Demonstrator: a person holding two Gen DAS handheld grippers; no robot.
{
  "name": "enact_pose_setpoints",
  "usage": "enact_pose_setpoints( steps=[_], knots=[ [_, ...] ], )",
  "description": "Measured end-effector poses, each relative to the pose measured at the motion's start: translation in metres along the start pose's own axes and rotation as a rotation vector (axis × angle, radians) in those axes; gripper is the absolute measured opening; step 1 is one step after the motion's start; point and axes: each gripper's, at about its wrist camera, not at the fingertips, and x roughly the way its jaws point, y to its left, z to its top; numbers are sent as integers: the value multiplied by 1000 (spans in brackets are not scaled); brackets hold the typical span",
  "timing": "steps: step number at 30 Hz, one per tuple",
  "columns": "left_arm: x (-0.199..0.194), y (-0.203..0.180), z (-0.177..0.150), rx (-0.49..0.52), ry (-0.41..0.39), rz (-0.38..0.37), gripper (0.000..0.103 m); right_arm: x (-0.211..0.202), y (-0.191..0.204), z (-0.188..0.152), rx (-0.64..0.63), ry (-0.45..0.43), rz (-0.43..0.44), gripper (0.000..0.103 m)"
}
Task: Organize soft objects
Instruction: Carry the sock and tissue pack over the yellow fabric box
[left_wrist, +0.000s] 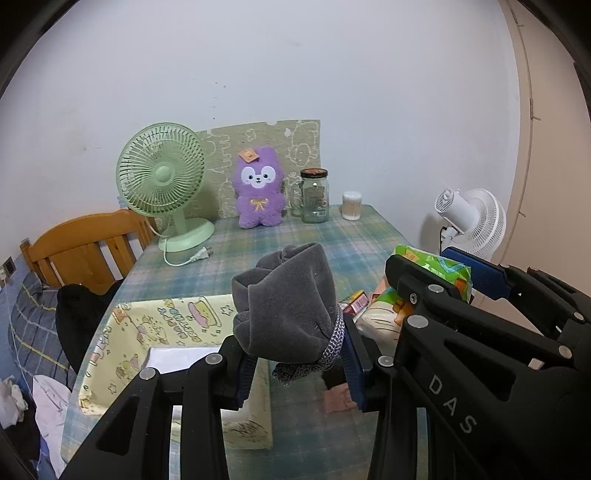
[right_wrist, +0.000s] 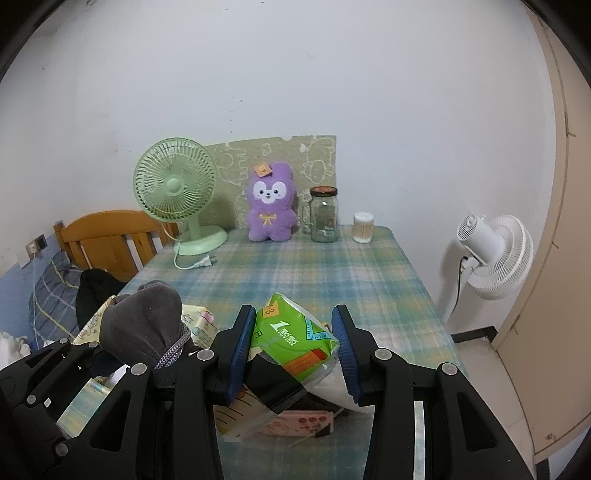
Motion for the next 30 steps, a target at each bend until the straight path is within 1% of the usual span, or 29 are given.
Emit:
enact_pose_setpoints(
  steps=[10, 15, 20, 30],
  knots=[
    [2, 30, 3, -11, -2, 33, 42, 11, 30, 9, -31, -9, 39, 46],
    [6, 50, -2, -15, 19, 46, 42, 23, 51, 9, -56, 18, 67, 46],
    [10, 68, -6, -15, 27, 70, 42, 31, 70, 6, -71, 25, 89, 46],
    [26, 101, -18, -23, 64, 94, 42, 54, 102, 2, -101, 63, 118, 46]
  ],
)
